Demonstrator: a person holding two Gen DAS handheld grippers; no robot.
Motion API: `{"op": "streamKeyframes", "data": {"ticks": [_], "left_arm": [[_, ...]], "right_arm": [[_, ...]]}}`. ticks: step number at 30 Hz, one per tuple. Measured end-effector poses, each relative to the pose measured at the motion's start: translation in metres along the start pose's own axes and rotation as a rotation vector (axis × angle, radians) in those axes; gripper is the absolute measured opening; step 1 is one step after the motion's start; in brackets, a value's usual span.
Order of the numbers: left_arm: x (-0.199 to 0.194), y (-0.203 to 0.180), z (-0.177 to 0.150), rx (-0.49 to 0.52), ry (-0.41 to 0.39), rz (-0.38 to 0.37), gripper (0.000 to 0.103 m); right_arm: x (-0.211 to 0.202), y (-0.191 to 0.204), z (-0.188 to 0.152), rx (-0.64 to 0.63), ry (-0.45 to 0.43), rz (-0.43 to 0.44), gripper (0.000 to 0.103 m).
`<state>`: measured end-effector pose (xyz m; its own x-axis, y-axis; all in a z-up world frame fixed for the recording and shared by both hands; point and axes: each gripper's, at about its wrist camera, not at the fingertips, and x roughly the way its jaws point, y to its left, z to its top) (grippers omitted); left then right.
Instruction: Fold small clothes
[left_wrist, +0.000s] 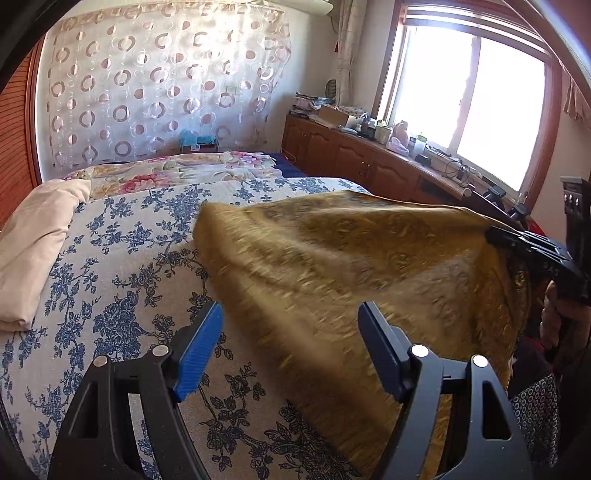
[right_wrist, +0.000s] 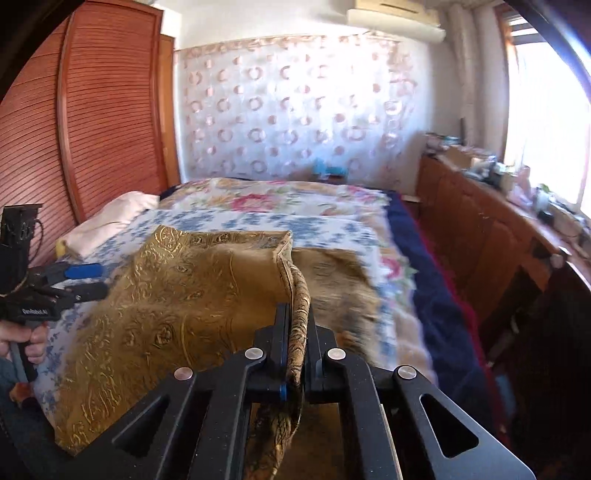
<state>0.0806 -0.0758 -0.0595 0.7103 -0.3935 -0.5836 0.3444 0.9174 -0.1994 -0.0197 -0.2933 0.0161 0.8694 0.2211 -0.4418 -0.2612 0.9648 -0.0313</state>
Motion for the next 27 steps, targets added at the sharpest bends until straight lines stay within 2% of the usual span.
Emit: {"op": "streamKeyframes", "data": {"ticks": [2, 7, 12, 13, 15, 18, 20, 27], "left_arm": [[0.002, 0.001, 0.000, -0.003, 0.008, 0.003, 0.076], [0.010, 0.001, -0.002, -0.004, 0.040, 0.020, 0.076], [0.023, 0.001, -0.005, 0.010, 0.103, 0.045, 0.076], [0.024, 0.001, -0.006, 0.008, 0.106, 0.044, 0.076], [0.025, 0.002, -0.006, 0.001, 0.116, 0.043, 0.076], [0.029, 0.004, -0.006, -0.012, 0.134, 0.049, 0.077], [0.032, 0.006, -0.007, -0.024, 0.154, 0.052, 0.077], [0.041, 0.011, -0.008, -0.042, 0.193, 0.059, 0.077]], "right_arm": [[-0.007, -0.015, -0.012, 0.029, 0.016, -0.028, 0.005], [0.000, -0.035, -0.040, 0.082, 0.111, -0.028, 0.005], [0.006, -0.038, -0.036, 0.092, 0.128, -0.035, 0.005], [0.008, -0.037, -0.034, 0.085, 0.137, -0.037, 0.009], [0.009, -0.033, -0.025, 0.070, 0.138, -0.057, 0.025], [0.006, -0.028, -0.016, 0.048, 0.126, -0.044, 0.040], [0.002, -0.027, -0.014, 0.029, 0.110, -0.054, 0.045], [-0.002, -0.021, 0.010, -0.047, 0.065, -0.044, 0.045]]}}
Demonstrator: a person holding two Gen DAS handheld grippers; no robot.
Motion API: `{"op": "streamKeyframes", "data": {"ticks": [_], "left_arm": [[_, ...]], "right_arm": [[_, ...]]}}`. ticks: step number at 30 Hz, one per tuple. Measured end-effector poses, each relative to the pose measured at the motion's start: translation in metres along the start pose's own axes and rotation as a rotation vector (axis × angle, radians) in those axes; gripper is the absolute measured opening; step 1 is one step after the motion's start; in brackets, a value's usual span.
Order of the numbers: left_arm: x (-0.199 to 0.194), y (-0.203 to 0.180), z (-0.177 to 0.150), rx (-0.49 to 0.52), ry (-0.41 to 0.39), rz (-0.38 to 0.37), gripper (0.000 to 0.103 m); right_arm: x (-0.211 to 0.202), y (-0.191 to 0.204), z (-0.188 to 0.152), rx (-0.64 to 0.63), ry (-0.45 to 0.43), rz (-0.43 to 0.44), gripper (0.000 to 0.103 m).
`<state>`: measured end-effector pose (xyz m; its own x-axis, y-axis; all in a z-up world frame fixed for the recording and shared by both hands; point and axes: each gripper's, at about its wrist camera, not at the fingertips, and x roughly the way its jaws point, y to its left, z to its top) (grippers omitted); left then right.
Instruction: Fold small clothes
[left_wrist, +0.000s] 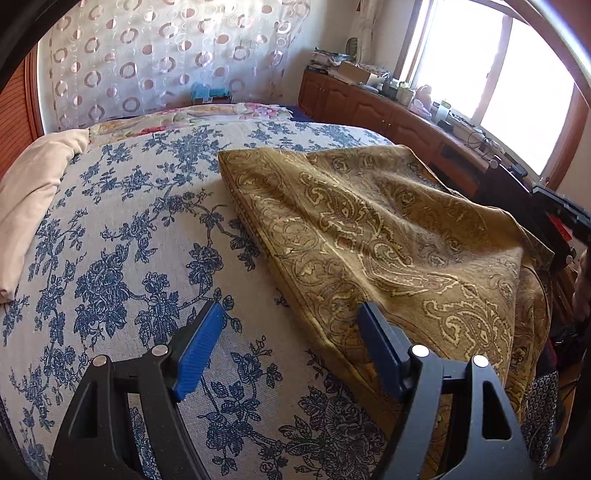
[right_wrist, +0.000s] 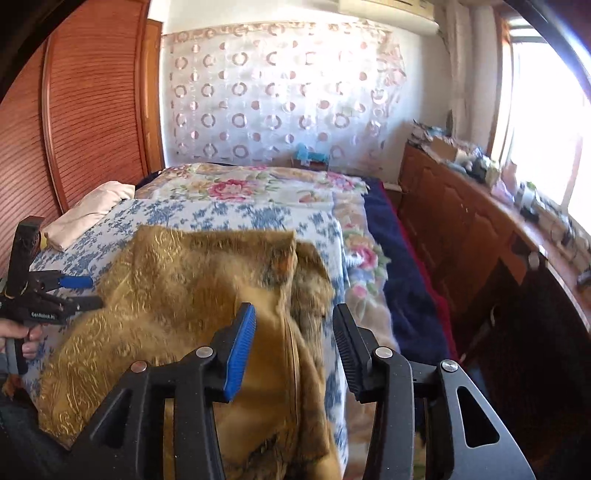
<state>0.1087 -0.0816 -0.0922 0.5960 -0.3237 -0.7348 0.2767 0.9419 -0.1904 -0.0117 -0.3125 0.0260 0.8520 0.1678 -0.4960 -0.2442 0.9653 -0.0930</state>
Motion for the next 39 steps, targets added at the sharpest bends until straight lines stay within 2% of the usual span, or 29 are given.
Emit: {"op": "streamKeyframes", "data": {"ticks": [4, 7, 11, 16, 19, 21, 26, 27, 33, 38, 39], "left_arm": [[0.003, -0.004, 0.001, 0.021, 0.008, 0.025, 0.078], [0.003, -0.004, 0.001, 0.025, 0.010, 0.029, 0.079], [0.003, -0.005, 0.001, 0.026, 0.011, 0.029, 0.079], [0.005, -0.008, 0.001, 0.039, 0.015, 0.043, 0.080], [0.005, -0.008, 0.001, 0.037, 0.014, 0.041, 0.080], [0.005, -0.007, 0.001, 0.038, 0.014, 0.040, 0.080], [0.004, -0.006, 0.000, 0.034, 0.012, 0.035, 0.080], [0.004, -0.006, 0.000, 0.031, 0.011, 0.030, 0.080], [-0.013, 0.003, 0.012, 0.025, -0.054, 0.025, 0.080], [-0.014, 0.010, 0.033, 0.015, -0.076, 0.034, 0.081], [-0.010, 0.011, 0.037, 0.015, -0.068, 0.037, 0.081]], "right_arm": [[0.022, 0.005, 0.019, -0.031, 0.025, 0.062, 0.045], [0.055, 0.000, 0.035, -0.019, 0.087, 0.128, 0.045], [0.114, -0.006, 0.055, -0.033, 0.204, 0.171, 0.045], [0.176, -0.007, 0.061, -0.051, 0.330, 0.135, 0.045], [0.195, -0.007, 0.058, -0.037, 0.377, 0.125, 0.045], [0.202, -0.006, 0.056, -0.030, 0.388, 0.131, 0.041], [0.204, 0.003, 0.055, -0.081, 0.385, 0.156, 0.013], [0.200, 0.003, 0.056, -0.089, 0.371, 0.150, 0.010], [0.164, -0.006, 0.075, -0.082, 0.227, 0.069, 0.008], [0.176, -0.004, 0.070, -0.106, 0.274, 0.034, 0.010], [0.181, -0.004, 0.068, -0.102, 0.285, 0.024, 0.019]]}}
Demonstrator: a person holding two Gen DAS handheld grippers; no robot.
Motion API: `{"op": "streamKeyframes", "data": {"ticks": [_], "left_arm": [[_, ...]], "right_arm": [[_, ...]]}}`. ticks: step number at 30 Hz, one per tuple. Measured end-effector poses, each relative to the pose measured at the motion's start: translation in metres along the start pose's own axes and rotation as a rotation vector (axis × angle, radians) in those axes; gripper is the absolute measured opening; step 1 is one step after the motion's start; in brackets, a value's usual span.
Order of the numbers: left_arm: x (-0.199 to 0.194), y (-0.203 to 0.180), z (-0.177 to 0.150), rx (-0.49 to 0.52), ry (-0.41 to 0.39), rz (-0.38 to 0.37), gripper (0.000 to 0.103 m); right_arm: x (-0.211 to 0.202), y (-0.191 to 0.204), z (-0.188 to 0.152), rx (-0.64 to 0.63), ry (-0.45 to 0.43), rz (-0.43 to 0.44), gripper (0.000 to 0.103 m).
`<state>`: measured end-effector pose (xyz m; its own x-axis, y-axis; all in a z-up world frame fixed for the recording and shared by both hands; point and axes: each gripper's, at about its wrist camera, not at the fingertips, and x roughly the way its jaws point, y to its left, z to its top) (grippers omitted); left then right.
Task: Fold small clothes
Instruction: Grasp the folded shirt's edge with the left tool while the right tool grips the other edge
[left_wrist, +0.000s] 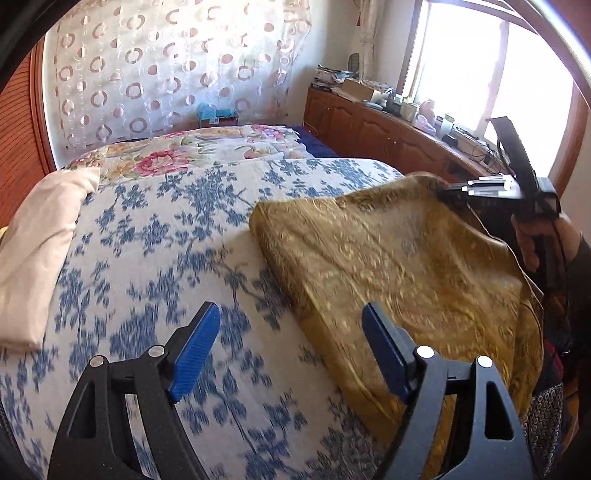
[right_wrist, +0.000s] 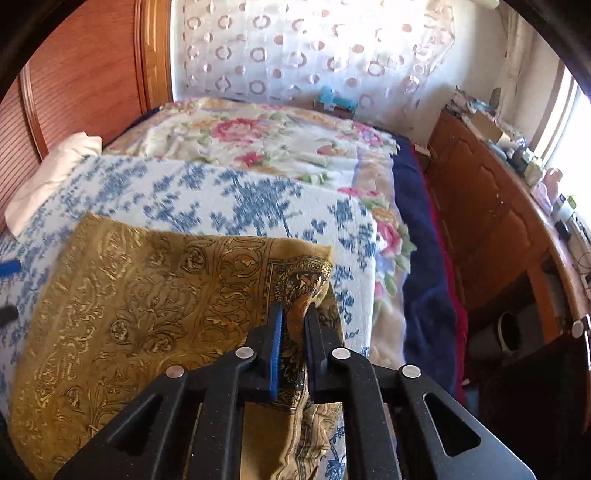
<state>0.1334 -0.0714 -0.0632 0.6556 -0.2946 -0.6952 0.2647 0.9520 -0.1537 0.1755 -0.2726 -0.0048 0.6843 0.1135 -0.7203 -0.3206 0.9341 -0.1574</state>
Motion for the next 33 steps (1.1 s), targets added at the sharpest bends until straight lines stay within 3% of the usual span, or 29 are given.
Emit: {"op": "streamKeyframes", "data": {"ticks": [1, 2, 3, 8, 16, 19, 20, 21, 24, 29, 33], "left_arm": [[0.006, 0.002, 0.005, -0.003, 0.017, 0.008, 0.081], [0.011, 0.004, 0.008, -0.002, 0.025, 0.009, 0.080], [0.017, 0.004, 0.011, 0.004, 0.033, 0.010, 0.080], [0.043, 0.008, 0.028, 0.006, 0.078, 0.022, 0.072], [0.064, 0.012, 0.036, -0.031, 0.129, -0.039, 0.068], [0.067, 0.011, 0.038, -0.028, 0.139, -0.040, 0.067], [0.067, 0.010, 0.038, -0.023, 0.137, -0.047, 0.059], [0.067, 0.008, 0.038, -0.019, 0.132, -0.063, 0.044], [0.065, 0.006, 0.039, -0.015, 0.118, -0.072, 0.013], [0.039, -0.003, 0.045, 0.005, 0.078, -0.129, 0.007], [-0.017, -0.024, 0.056, 0.045, -0.041, -0.180, 0.006]], "right_arm": [[0.005, -0.001, 0.000, 0.007, 0.009, -0.025, 0.026], [0.012, -0.003, -0.002, 0.019, 0.021, -0.046, 0.043], [0.016, -0.005, -0.002, 0.034, 0.029, -0.045, 0.054], [0.039, -0.022, -0.003, 0.136, 0.056, 0.059, 0.056], [0.051, -0.026, -0.009, 0.143, 0.034, 0.109, 0.056], [0.047, -0.023, -0.010, 0.112, 0.028, 0.131, 0.043], [0.045, -0.023, -0.012, 0.106, 0.026, 0.136, 0.036], [0.043, -0.022, -0.014, 0.100, 0.025, 0.145, 0.024], [0.030, -0.020, -0.022, 0.071, 0.011, 0.178, 0.012], [-0.019, -0.015, -0.029, 0.062, -0.129, 0.171, 0.010], [-0.077, -0.005, -0.036, 0.046, -0.262, 0.157, 0.010]]}}
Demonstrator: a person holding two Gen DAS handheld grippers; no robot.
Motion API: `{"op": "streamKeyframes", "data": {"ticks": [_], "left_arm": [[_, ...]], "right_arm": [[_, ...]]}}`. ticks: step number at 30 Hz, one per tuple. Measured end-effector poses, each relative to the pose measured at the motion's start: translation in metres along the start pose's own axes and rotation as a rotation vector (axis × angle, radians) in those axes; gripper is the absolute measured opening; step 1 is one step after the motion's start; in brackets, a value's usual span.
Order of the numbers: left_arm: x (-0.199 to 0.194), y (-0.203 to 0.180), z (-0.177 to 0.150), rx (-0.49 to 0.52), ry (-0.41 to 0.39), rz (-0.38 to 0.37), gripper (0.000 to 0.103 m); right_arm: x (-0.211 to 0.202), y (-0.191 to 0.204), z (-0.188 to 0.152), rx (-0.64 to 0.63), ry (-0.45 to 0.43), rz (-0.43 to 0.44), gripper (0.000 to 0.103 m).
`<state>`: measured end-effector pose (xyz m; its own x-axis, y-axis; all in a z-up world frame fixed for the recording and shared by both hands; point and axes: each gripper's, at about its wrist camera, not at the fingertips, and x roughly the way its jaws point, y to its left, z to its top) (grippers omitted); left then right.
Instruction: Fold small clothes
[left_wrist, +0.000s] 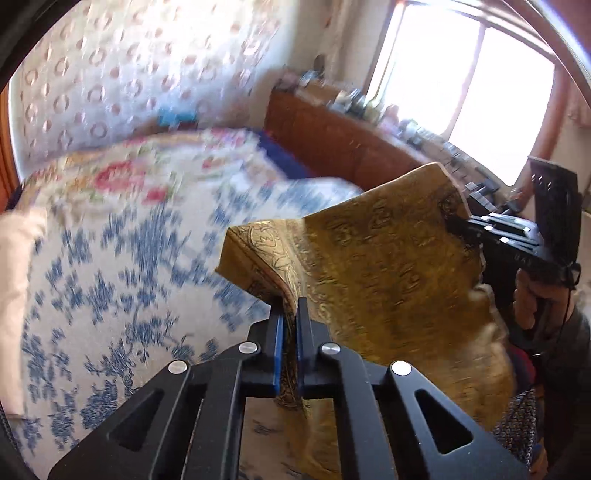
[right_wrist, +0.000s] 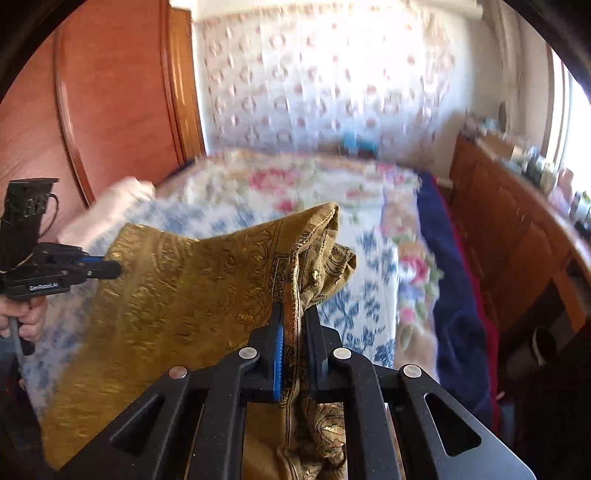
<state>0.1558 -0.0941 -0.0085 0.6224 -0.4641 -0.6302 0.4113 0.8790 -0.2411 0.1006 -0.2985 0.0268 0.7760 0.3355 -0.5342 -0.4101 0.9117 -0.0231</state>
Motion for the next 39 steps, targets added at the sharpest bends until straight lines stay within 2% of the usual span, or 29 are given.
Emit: {"op": "streamKeyframes", "data": {"ticks": [7, 11, 14, 18, 25, 28, 31, 34, 37, 38, 39], "left_arm": [[-0.114, -0.057, 0.025, 0.093, -0.216, -0.084, 0.006], [-0.173, -0.075, 0.034, 0.128, -0.330, -0.088, 0.006], [-0.207, -0.082, 0.037, 0.149, -0.400, -0.067, 0.006], [-0.239, -0.080, 0.035, 0.152, -0.462, -0.033, 0.006], [-0.282, -0.066, 0.025, 0.147, -0.526, 0.019, 0.006], [-0.282, -0.046, 0.024, 0.127, -0.531, 0.069, 0.006], [-0.272, -0.013, 0.027, 0.082, -0.515, 0.131, 0.006], [-0.232, 0.027, 0.034, 0.070, -0.449, 0.257, 0.006], [-0.167, 0.078, 0.034, 0.042, -0.328, 0.385, 0.006], [-0.144, 0.097, 0.029, 0.020, -0.257, 0.406, 0.006], [-0.129, 0.110, 0.024, -0.001, -0.206, 0.405, 0.006]], "right_arm": [[-0.112, 0.030, 0.015, -0.060, -0.189, -0.001, 0.010], [-0.176, 0.051, 0.025, -0.103, -0.312, -0.015, 0.009], [-0.210, 0.066, 0.033, -0.138, -0.381, -0.017, 0.009], [-0.236, 0.085, 0.039, -0.174, -0.444, -0.008, 0.009], [-0.246, 0.098, 0.041, -0.206, -0.471, 0.071, 0.009], [-0.233, 0.079, 0.034, -0.206, -0.458, 0.136, 0.009], [-0.197, 0.071, 0.042, -0.212, -0.410, 0.158, 0.009], [-0.147, 0.063, 0.056, -0.190, -0.336, 0.148, 0.009], [-0.065, 0.064, 0.072, -0.118, -0.213, 0.084, 0.014], [-0.027, 0.068, 0.072, -0.146, -0.136, 0.016, 0.026], [0.003, 0.072, 0.070, -0.192, -0.068, -0.054, 0.033]]}}
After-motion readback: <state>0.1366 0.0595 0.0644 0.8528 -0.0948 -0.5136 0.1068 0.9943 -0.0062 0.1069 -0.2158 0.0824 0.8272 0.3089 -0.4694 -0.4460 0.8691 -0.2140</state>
